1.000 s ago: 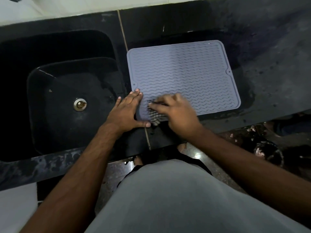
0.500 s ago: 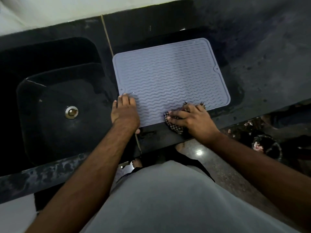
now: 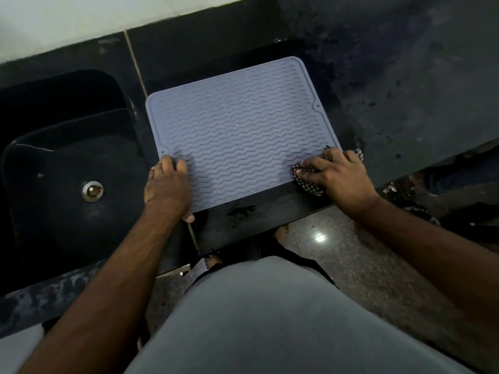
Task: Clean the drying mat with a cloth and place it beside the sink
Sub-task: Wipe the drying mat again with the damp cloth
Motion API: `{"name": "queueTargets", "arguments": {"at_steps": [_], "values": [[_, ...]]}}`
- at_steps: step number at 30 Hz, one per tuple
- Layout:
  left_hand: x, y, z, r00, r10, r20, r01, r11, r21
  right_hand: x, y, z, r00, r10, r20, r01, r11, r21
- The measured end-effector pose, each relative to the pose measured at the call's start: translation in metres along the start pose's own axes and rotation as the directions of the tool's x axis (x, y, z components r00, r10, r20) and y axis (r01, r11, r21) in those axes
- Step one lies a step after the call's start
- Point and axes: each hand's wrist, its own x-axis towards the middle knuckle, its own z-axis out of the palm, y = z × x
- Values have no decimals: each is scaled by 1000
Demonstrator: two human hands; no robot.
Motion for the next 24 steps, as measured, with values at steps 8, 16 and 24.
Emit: {"name": "queueTargets", "arguments": {"at_steps": [8,16,24], "values": [[-3,3,-2,998,11,-67,-13,1000,-24,-12,32,-3,998,69,-2,-69,996,-57],[9,-4,8,996,68,-56,-67,998,9,-12,33,-36,918,396,-32,-397,908,-135],[16,0,8,998,35,-53,-45,978,-203,27,-19,-41,905,414,-97,-310,799,514]]}}
